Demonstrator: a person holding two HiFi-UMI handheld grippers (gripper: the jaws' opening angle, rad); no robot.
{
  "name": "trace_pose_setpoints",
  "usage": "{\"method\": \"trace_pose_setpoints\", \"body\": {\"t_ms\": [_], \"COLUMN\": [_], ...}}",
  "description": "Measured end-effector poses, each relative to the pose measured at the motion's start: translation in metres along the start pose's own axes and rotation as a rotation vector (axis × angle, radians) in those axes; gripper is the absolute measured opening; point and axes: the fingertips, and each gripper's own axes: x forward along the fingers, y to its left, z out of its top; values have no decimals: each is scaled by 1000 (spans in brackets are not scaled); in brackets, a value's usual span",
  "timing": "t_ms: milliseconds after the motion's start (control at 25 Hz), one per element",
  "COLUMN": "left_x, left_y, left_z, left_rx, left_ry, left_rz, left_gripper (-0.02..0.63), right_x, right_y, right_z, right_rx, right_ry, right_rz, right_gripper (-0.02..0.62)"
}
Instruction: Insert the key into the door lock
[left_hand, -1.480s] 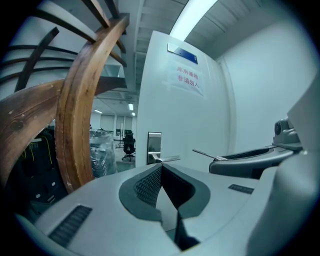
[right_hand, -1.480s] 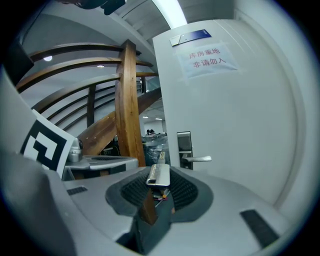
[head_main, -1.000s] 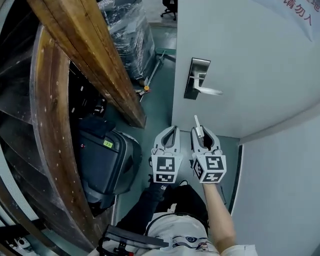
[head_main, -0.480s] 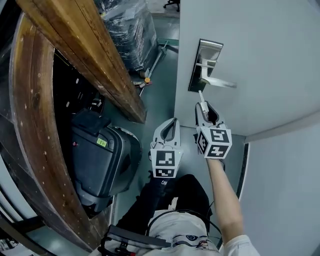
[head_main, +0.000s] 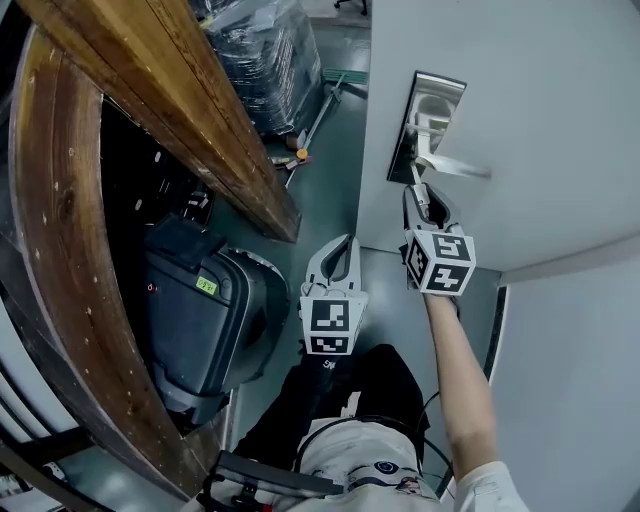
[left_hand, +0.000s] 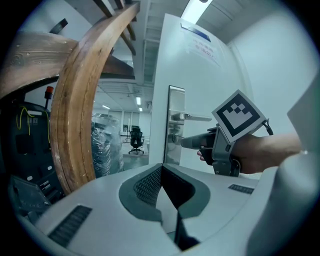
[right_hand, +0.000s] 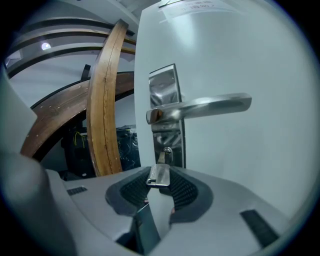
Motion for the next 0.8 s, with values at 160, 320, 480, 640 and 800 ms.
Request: {"method": "trace_pose_setpoints", "body": {"t_ms": [160, 320, 480, 640, 800], "left_x": [4, 6, 7, 7, 7], "left_y": [1, 2, 3, 2, 4], "left_z": [-3, -5, -6, -5, -5], "left_rx": [-4, -5, -5, -4, -9], "left_ry": [6, 11, 15, 16, 23], "left_rz": [0, -2, 3, 5, 11], "left_gripper": [2, 2, 2, 2, 2], "right_x": [6, 9, 12, 13, 15], "right_y": [-2, -5, -10, -9, -6], "right_z": [-2, -2, -2, -4, -3], "right_rx": [0, 7, 16, 24, 43], "right_ry": [4, 10, 19, 43, 66], "right_rz": [2, -8, -8, -45, -122], "right_gripper": [118, 117, 118, 118, 118]}}
